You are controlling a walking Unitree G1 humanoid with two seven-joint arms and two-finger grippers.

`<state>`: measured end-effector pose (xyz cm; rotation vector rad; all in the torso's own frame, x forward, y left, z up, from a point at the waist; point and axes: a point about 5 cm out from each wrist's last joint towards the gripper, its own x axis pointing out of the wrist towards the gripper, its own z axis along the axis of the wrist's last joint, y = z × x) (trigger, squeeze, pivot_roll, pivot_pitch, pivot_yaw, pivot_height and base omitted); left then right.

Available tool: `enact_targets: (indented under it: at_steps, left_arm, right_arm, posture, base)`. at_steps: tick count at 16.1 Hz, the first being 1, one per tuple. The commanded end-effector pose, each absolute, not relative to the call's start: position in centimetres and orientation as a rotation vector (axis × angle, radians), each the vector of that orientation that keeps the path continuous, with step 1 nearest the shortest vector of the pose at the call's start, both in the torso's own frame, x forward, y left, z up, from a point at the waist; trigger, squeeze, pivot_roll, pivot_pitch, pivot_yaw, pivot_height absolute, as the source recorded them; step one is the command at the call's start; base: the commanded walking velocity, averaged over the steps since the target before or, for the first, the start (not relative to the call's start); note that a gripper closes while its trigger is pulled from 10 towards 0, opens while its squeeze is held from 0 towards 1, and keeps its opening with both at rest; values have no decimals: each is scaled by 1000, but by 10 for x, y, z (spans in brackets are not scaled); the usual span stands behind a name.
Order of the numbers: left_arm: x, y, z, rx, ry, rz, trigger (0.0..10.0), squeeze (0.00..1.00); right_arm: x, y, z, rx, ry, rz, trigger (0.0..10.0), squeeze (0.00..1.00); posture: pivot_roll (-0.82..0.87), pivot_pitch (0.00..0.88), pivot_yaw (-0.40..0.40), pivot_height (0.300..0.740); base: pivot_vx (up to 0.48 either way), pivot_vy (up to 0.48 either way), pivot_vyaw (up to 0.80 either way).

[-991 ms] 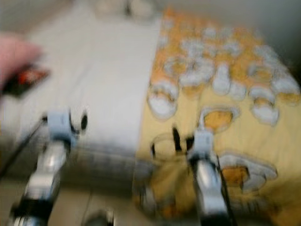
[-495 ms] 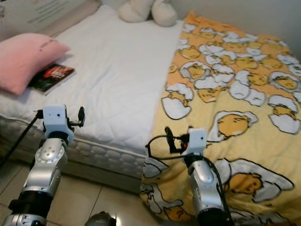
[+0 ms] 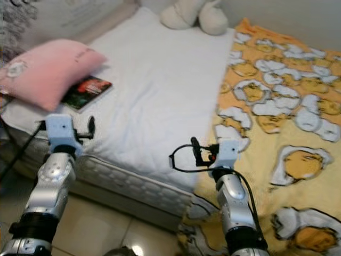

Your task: Clean up the room

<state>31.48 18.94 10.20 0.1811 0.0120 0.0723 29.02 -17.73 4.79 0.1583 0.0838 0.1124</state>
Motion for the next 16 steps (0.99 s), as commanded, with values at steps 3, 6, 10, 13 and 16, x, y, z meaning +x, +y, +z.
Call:
enact_targets:
  at_steps: [3, 6, 10, 13, 16]
  left_arm:
    - [316, 195, 99, 325, 64, -39, 10000, 0]
    - [322, 194, 110, 314, 35, -65, 10000, 0]
    - [319, 168, 112, 358, 0, -86, 10000, 0]
    - [320, 170, 98, 237, 71, -41, 10000, 0]
    - [319, 180, 95, 176, 77, 78, 10000, 0]
  right_arm:
    - [273, -190, 32, 221, 90, -44, 10000, 0]
    - [262, -182, 23, 229, 105, -50, 10000, 0]
    - [264, -181, 22, 226, 114, -24, 10000, 0]
    - [274, -187, 34, 183, 76, -6, 10000, 0]
    - [285, -181, 45, 103, 56, 111, 10000, 0]
  posture:
    - [125, 0, 62, 740]
    - [99, 0, 101, 740]
    - [59, 0, 117, 740]
    - [71, 0, 72, 740]
    - [96, 0, 9, 740]
  base:
    - [0, 0, 508]
    - [0, -153, 506]
    - [0, -432, 503]
    - [0, -141, 504]
    - [91, 0, 496]
